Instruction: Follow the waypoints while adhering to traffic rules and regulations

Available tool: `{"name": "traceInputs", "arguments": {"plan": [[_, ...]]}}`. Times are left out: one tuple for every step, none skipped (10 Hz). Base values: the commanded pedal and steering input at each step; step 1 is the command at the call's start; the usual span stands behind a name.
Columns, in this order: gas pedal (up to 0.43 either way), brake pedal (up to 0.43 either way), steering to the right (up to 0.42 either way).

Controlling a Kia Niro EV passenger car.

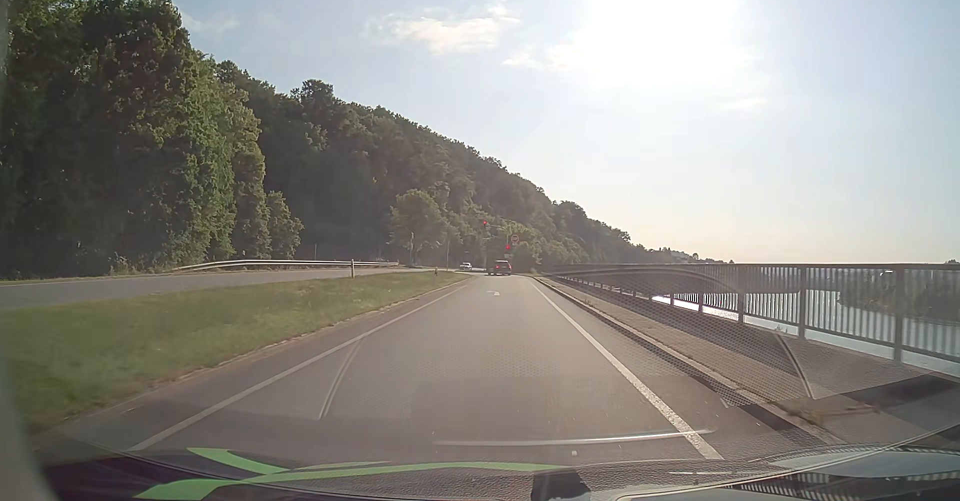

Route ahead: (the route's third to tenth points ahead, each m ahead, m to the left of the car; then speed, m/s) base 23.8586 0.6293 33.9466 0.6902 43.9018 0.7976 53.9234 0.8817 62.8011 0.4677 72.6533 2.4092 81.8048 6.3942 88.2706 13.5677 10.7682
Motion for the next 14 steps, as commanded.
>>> {"name": "traceInputs", "arguments": {"plan": [[0.000,0.000,0.001],[0.000,0.000,0.001],[0.000,0.000,0.001],[0.000,0.000,0.001],[0.000,0.000,0.001],[0.000,0.000,0.001],[0.000,0.000,0.002],[0.000,0.000,0.004],[0.000,0.000,0.005],[0.000,0.000,0.006],[0.039,0.000,0.006],[0.047,0.000,0.006],[0.047,0.000,0.006],[0.059,0.000,0.006]]}}
